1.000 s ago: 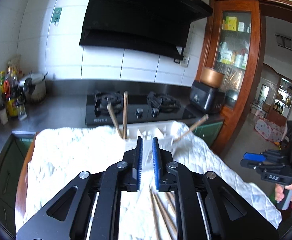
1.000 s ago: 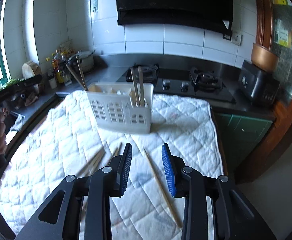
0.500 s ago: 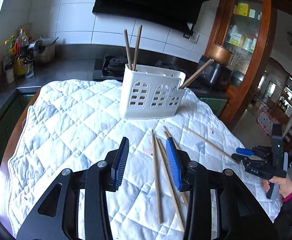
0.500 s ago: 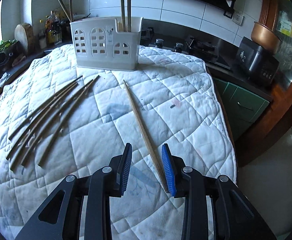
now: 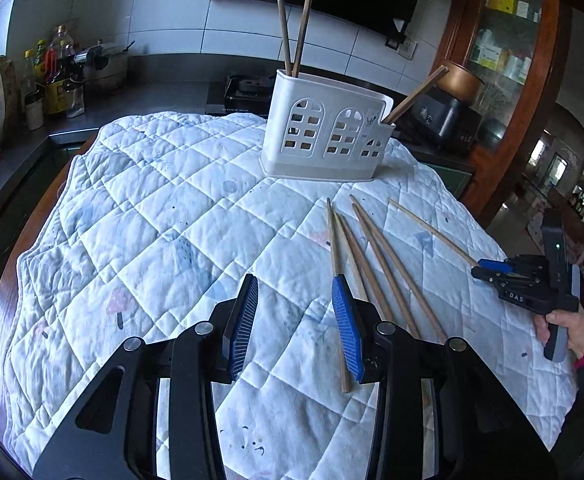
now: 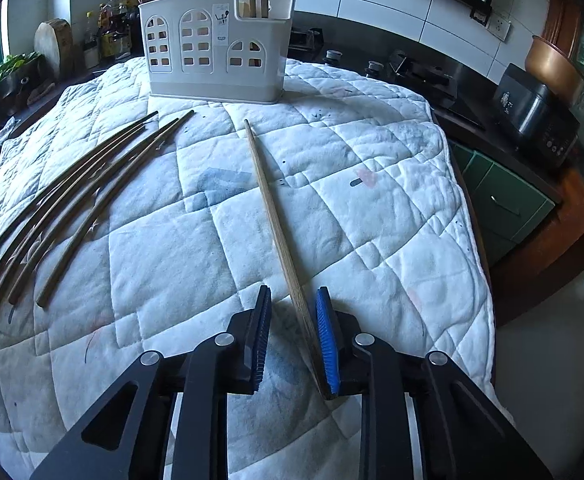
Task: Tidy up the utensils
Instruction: 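Move both open tools back down to the remaining chopsticks, then close the left tool on a chopstick while the right tool grasps another, then lift the held chopsticks upright and carry both tools over the white holder, then lower the chopsticks into the holder and open both tools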
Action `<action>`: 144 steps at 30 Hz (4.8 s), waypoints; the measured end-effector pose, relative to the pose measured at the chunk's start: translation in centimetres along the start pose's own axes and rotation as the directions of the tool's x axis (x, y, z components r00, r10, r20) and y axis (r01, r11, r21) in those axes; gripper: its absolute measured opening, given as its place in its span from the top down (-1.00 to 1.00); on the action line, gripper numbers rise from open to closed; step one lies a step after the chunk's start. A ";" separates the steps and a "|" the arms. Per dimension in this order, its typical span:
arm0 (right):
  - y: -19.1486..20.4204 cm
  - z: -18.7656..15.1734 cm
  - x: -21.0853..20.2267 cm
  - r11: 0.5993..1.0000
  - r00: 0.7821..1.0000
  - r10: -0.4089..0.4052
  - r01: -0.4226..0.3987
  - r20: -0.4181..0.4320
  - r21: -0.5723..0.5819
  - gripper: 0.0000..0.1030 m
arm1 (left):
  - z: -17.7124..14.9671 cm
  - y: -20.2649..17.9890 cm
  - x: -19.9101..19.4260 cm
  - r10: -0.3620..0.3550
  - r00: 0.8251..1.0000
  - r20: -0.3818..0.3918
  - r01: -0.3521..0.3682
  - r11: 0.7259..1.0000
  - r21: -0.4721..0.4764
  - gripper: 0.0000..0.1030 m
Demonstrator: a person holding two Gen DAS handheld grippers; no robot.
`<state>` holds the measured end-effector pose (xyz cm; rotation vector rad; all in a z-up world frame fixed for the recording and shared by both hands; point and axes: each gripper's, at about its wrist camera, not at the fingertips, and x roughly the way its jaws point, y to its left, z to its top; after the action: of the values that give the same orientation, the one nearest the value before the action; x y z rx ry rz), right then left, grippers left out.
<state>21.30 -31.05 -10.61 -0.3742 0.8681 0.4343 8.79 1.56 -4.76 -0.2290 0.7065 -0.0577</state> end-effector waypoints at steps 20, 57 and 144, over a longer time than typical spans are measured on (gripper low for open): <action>1.7 0.1 -3.5 0.999 0.997 0.014 -0.017 0.075 0.043 0.86 | -3.4 -2.8 3.3 -0.064 0.991 -0.120 0.074 0.994 0.081 0.25; 5.3 1.3 -13.0 0.995 0.949 0.003 -0.035 0.316 0.097 0.86 | -1.5 -4.1 6.2 0.016 0.991 -0.135 -0.006 0.998 0.070 0.90; 1.9 28.3 -9.0 0.986 0.946 -0.040 -0.015 0.322 0.167 0.69 | 25.0 -6.0 5.7 -0.045 0.962 0.269 -0.014 0.977 0.212 0.83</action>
<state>33.47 -17.65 12.98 -0.1459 0.5747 0.3947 29.55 -0.28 11.40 -0.0351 0.4189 -0.1138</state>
